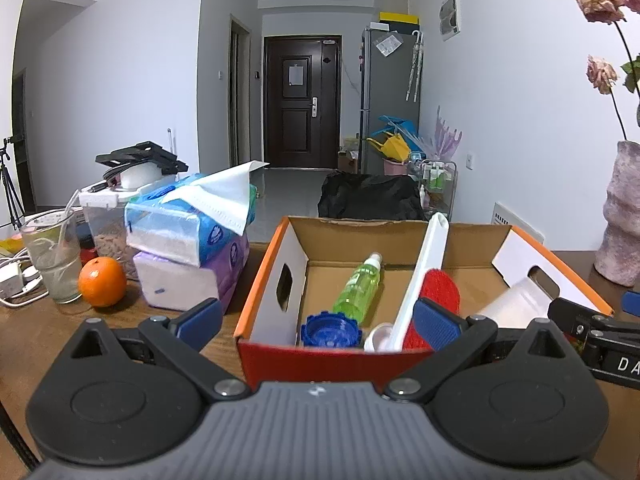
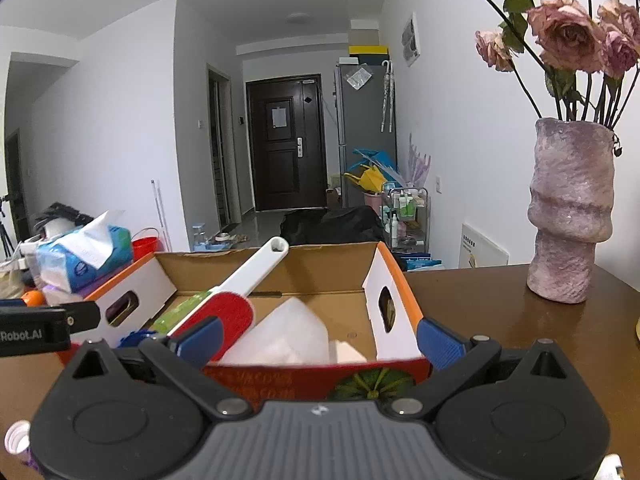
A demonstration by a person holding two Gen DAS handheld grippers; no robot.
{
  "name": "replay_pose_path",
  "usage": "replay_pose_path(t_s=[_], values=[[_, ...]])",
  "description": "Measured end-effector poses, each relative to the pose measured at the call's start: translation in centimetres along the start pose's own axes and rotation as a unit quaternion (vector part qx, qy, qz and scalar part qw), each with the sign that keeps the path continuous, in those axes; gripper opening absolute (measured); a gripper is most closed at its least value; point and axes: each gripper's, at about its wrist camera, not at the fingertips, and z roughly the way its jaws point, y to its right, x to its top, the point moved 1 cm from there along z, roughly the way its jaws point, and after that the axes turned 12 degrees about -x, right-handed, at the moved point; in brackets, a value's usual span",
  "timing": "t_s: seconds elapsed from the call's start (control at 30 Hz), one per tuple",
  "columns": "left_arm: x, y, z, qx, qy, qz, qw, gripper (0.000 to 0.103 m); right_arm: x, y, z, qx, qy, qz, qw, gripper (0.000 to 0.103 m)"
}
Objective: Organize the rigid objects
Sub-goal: 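Move both grippers back toward the remaining caps and white tape roll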
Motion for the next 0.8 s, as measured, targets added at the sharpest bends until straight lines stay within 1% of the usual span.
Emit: replay_pose_path(t_s=[0.37, 0.8], values=[[-2.5, 0.3, -3.5, -0.003, -0.014, 0.007, 0.9999, 0.103, -1.9, 0.0, -4.1, 0.019, -0.003, -0.012, 1.000, 0.103], [-5.2, 0.2, -7.9, -0.007, -0.035, 0.006, 0.9994, 0.103, -4.3, 0.9, -8.8, 0.022, -0.013, -0.025, 0.999, 0.103]])
